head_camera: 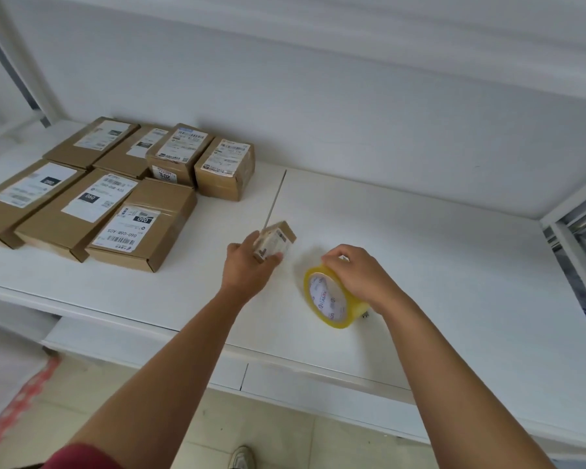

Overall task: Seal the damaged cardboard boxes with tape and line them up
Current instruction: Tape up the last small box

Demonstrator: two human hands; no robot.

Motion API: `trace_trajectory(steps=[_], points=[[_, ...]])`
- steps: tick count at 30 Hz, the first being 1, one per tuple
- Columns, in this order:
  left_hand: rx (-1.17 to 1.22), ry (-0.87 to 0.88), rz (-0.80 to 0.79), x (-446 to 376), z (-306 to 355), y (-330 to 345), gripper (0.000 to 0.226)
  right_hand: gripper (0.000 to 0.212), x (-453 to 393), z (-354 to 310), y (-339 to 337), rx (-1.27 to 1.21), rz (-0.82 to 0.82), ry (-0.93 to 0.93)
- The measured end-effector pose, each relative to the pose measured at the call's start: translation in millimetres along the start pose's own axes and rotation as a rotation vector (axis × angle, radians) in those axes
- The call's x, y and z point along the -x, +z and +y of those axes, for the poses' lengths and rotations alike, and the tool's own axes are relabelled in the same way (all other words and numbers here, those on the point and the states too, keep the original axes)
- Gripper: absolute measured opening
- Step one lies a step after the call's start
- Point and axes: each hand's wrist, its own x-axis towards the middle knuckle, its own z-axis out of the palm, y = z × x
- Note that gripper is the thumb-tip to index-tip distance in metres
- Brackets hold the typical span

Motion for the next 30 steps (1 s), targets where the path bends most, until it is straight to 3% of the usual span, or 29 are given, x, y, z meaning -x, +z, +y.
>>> trace_trajectory(steps=[4, 11, 15, 17, 19, 21, 24, 26, 28, 30], points=[[-0.430, 0.266, 0.061, 16, -10, 22, 0.058, 0.021, 3, -6, -2, 0.103, -0.045, 0.015], [-0.639, 0.408, 0.063, 20, -28, 18, 0.056, 0.028, 21, 36, -1, -0.060, -0.085, 0.019], [-0.705, 0.483, 0.093, 23, -23, 17, 0.051, 0.061, 28, 48, -7, -0.189, -0.168, 0.048], [-0.718, 0.548, 0.149, 25, -23, 21, 0.046, 0.072, 25, 53, -15, -0.201, -0.121, 0.031], [-0.735, 0.579, 0.156, 25, -21, 26, 0.046, 0.058, 14, 61, -22, -0.195, 0.068, 0.034], [-0.739, 0.548, 0.111, 27, -20, 31, 0.048, 0.042, -1, 68, -25, 0.079, 0.201, 0.071], [-0.703, 0.511, 0.070, 29, -22, 34, 0.054, 0.041, -16, 68, -14, 0.478, 0.035, 0.112], [-0.676, 0.491, 0.060, 30, -21, 33, 0.057, 0.027, -22, 67, -7, 0.586, -0.068, 0.057], [-0.647, 0.469, 0.049, 32, -18, 31, 0.060, 0.014, -25, 59, -12, 0.589, 0.000, -0.024], [-0.621, 0.450, 0.034, 33, -16, 31, 0.062, 0.020, -29, 44, -24, 0.274, 0.196, -0.049]])
